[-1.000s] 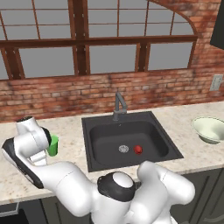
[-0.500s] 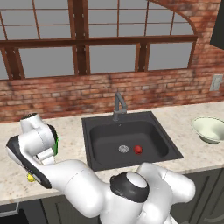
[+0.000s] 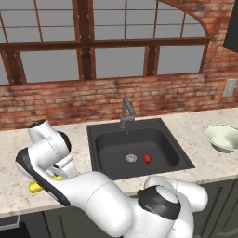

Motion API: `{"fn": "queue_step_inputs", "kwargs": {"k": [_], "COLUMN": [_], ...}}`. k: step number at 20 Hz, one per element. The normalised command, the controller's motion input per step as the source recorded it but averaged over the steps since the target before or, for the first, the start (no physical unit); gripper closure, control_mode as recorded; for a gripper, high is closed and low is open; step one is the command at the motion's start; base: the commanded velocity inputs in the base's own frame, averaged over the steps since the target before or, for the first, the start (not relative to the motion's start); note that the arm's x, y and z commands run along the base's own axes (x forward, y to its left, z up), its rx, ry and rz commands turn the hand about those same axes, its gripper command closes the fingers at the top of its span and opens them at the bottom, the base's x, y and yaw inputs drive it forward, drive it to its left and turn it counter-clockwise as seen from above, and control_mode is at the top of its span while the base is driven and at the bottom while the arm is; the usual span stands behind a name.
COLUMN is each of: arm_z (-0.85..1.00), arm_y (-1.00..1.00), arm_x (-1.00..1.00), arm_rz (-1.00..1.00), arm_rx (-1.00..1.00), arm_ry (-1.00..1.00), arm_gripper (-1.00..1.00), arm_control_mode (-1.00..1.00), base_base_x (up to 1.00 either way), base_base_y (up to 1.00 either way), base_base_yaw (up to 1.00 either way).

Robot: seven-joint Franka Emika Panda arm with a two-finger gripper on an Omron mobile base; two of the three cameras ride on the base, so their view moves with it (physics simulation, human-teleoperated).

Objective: Remove the bell pepper and corn from the sink. Then move the bowl and cup from the counter to the sink for washing.

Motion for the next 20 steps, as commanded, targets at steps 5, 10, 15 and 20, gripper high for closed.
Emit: {"fn": "queue_step_inputs", "kwargs": {"k": [5,10,15,20], "arm_z": [0.16,0.13,0.11,0.06], "arm_y": [-0.47,-0.5,-0.51,-0.52], "arm_x": [-0.14,-0.13,-0.07,-0.02], "arm_rz": [0.24,0.23,0.2,0.17], "arm_rx": [0.0,0.0,0.0,0.01], "arm_ry": [-0.01,0.0,0.0,0.0], "arm_gripper": [-1.0,-1.0,-1.0,-1.0], "arm_control_mode": [-1.0,-1.0,-1.0,-1.0], "base_base_x": [0.0,0.0,0.0,0.0], "base_base_y": [0.0,0.0,0.0,0.0], "base_base_yaw": [0.0,0.0,0.0,0.0]}}
